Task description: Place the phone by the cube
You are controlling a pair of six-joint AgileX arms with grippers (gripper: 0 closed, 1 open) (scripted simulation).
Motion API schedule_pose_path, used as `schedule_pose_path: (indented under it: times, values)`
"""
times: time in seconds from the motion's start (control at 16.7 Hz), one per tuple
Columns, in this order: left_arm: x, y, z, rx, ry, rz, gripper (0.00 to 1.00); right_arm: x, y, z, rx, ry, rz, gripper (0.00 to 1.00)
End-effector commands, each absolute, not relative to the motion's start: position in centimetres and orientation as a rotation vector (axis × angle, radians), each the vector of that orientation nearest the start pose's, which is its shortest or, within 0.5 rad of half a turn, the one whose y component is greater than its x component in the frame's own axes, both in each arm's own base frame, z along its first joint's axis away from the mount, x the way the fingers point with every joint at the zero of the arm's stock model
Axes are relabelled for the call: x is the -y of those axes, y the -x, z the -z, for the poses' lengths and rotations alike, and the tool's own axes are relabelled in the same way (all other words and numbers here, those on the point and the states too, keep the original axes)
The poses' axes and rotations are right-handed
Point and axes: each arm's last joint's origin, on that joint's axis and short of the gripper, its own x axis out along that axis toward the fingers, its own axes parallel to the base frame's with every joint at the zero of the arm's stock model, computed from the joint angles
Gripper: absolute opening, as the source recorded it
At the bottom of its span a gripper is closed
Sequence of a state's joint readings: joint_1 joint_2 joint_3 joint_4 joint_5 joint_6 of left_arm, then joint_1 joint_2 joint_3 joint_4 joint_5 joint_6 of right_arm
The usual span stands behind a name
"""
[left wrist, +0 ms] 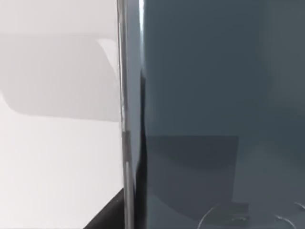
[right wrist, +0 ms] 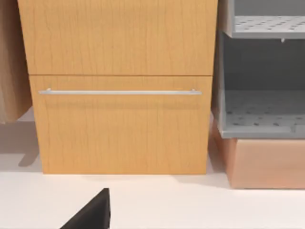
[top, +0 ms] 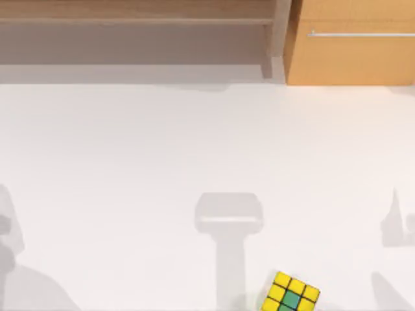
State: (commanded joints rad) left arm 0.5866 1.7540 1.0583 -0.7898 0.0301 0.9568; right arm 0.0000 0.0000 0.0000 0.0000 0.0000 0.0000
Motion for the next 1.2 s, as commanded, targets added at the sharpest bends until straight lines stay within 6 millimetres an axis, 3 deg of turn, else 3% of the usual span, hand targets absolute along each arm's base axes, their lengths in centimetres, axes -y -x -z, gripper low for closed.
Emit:
schedule_pose_path:
  times: [0.3,0.66,0.9,1.2]
  values:
    - [-12.7,-28.5,-17.6,-1.401,-0.307,0.192,0.00,0.1,-10.6,-16.0,0.000,0.000,0.000,1.00]
    - [-2.6,-30.7,-19.1,-1.379,-0.211,0.170,0.00,0.1,-10.6,-16.0,0.000,0.000,0.000,1.00]
    - [5.3,-29.8,-19.2,-1.406,-0.134,0.161,0.00,0.1,-10.6,-16.0,0.000,0.000,0.000,1.00]
    - [14.1,-26.0,-18.9,-1.468,-0.060,0.129,0.00,0.1,-10.6,-16.0,0.000,0.000,0.000,1.00]
